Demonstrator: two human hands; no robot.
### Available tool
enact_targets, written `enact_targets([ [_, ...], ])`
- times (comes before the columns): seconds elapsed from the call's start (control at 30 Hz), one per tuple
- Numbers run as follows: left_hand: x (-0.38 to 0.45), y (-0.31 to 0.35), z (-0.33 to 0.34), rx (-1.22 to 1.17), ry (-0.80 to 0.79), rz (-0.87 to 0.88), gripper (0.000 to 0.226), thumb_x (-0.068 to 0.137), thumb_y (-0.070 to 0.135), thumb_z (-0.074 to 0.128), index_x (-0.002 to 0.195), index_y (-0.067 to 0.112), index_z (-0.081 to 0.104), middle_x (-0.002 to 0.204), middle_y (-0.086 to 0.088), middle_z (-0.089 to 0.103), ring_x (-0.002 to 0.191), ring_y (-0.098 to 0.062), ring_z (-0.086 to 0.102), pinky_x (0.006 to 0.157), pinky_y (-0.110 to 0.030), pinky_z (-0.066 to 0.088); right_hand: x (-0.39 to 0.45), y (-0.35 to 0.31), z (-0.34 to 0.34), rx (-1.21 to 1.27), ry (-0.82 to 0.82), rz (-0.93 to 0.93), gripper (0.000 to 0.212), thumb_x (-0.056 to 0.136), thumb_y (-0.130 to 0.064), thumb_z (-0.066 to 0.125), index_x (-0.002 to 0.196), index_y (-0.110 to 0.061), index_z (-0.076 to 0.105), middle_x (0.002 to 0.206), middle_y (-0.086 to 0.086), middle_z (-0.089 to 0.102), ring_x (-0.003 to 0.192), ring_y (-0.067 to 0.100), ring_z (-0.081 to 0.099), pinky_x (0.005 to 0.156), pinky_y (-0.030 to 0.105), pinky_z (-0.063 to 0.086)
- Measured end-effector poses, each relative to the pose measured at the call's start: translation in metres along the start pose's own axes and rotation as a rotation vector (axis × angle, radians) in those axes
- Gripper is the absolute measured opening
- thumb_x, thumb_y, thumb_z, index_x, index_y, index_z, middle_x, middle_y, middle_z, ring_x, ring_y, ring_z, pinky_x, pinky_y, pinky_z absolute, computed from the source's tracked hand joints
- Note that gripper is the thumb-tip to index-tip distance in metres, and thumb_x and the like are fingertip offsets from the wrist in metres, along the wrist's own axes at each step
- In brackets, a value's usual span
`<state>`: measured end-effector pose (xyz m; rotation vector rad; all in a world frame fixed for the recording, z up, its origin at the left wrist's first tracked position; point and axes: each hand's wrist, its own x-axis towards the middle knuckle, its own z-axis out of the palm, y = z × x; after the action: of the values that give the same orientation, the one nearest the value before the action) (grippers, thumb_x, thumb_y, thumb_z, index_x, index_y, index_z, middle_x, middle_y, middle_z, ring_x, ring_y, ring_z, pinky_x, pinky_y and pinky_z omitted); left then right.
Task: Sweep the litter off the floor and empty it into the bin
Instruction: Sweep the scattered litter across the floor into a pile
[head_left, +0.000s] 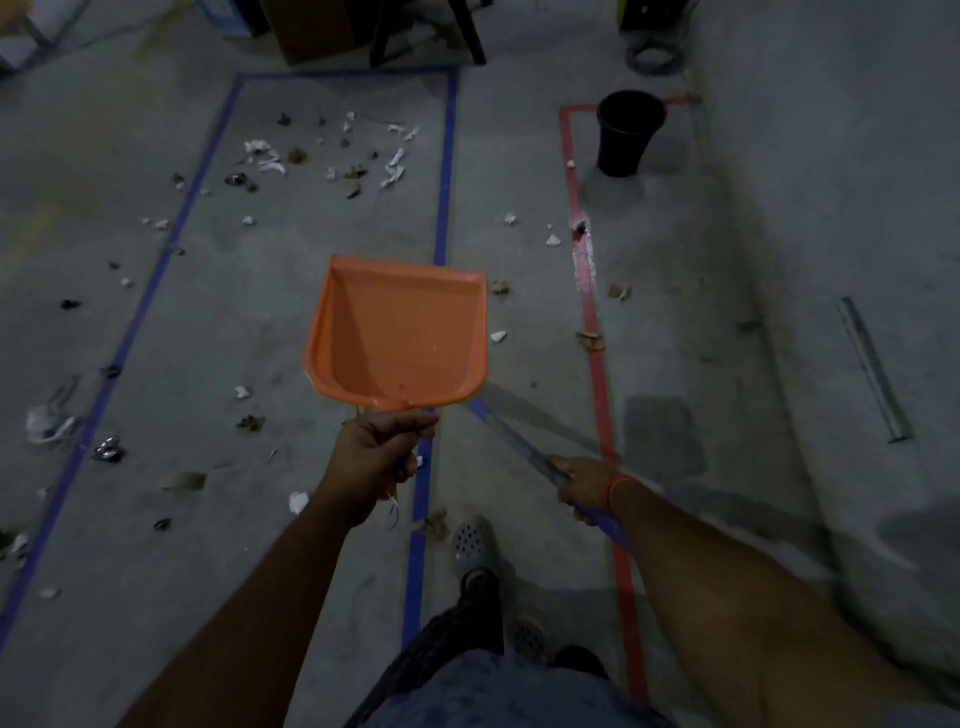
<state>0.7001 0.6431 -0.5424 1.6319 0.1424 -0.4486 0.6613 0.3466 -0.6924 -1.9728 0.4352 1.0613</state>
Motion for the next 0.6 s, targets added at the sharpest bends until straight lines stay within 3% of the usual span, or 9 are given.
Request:
enact_targets([
  [0.2, 0.063, 0.027, -0.007, 0.060, -0.061, 0.029, 0.031, 0.098, -0.009, 0.046, 0.113, 0.002, 0.071, 0.098, -0.010, 0.071, 0.048, -0.012, 0.054, 0.038, -0.019, 0.037, 0.015, -0.015, -0.033, 0.093, 0.139, -0.003, 0.071, 0.090, -0.002, 0.055, 0.150, -0.035, 0.035, 0.115, 0.015, 0.061, 0.055, 0.024, 0.057, 0.046, 0.029, 0.047],
  [0.37, 0.102, 0.039, 0.010, 0.010, -0.114, 0.044, 0.030, 0.097, -0.011, 0.046, 0.109, 0.002, 0.071, 0.095, -0.011, 0.070, 0.046, -0.012, 0.052, 0.041, -0.019, 0.038, 0.011, 0.014, -0.074, 0.194, 0.430, 0.067, 0.066, 0.087, 0.001, 0.056, 0.147, -0.022, 0.042, 0.103, 0.015, 0.064, 0.052, 0.021, 0.055, 0.045, 0.024, 0.046],
  [0.47, 0.119, 0.043, 0.026, -0.005, -0.165, 0.019, 0.032, 0.097, -0.012, 0.046, 0.104, 0.005, 0.072, 0.091, -0.008, 0.071, 0.046, -0.013, 0.051, 0.044, -0.021, 0.040, 0.011, 0.038, -0.104, 0.331, 0.535, 0.170, 0.062, 0.089, 0.003, 0.054, 0.147, -0.015, 0.041, 0.105, 0.016, 0.057, 0.055, 0.024, 0.053, 0.039, 0.023, 0.043],
  [0.6, 0.143, 0.052, 0.052, 0.021, -0.191, 0.003, 0.034, 0.097, -0.013, 0.044, 0.104, 0.007, 0.072, 0.091, -0.008, 0.071, 0.045, -0.012, 0.052, 0.045, -0.021, 0.040, 0.019, 0.062, -0.143, 0.416, 0.569, 0.289, 0.036, 0.088, 0.004, 0.055, 0.123, -0.006, 0.055, 0.090, 0.024, 0.055, 0.066, 0.031, 0.056, 0.049, 0.032, 0.050],
])
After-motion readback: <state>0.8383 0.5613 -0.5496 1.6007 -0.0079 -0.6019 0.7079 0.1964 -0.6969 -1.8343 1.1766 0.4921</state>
